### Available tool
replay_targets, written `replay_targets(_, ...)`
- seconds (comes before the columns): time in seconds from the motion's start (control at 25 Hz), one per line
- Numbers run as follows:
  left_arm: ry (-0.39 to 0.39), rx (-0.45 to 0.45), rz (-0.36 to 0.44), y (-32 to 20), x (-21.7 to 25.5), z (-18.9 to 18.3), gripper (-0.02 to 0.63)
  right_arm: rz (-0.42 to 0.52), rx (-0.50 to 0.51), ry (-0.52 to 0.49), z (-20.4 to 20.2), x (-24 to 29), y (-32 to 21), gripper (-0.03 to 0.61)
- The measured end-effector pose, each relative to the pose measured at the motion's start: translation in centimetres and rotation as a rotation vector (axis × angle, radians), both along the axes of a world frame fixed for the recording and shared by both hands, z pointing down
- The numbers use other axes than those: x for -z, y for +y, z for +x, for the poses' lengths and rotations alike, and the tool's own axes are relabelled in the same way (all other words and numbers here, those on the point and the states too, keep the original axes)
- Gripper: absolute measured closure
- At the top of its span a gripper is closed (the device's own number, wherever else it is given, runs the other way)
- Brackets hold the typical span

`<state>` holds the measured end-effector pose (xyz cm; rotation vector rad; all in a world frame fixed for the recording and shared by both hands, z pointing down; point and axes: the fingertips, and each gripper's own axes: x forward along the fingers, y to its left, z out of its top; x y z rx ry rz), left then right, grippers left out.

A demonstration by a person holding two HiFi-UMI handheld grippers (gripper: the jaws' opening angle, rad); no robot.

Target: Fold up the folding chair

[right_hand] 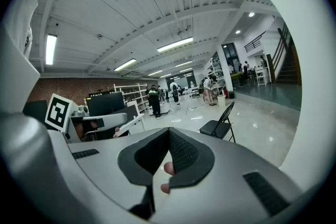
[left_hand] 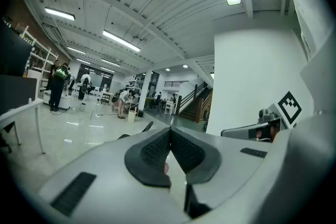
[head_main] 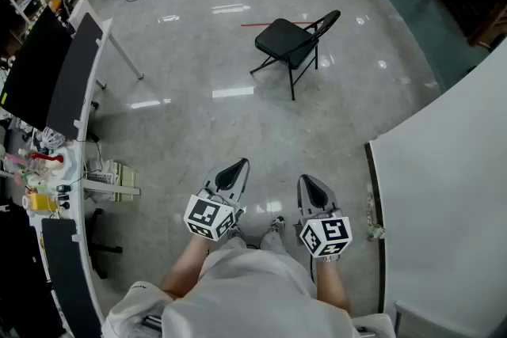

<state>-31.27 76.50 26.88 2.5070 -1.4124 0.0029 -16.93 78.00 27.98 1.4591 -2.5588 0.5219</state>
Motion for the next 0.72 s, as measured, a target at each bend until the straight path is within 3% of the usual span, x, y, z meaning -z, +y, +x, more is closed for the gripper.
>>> replay_targets(0.2,-0.023,-0.01,-0.023,2.4,-1.0,-6.5,0.603,0.008,-0.007,-0.01,-7.1,0.2,1.8,0.574)
replay_targets(0.36,-0.024,0.0,-0.013,3.6,-0.7,-10.0,0.603,0.022,-0.004,0.001,-10.5,0.5,3.4,0.574)
replay_targets(0.72,-0.011,0.024,-0.025,4.5,-1.3,-11.2,0.603,0.002,-0.007,0.017,-10.4,-0.4,4.7,0.574)
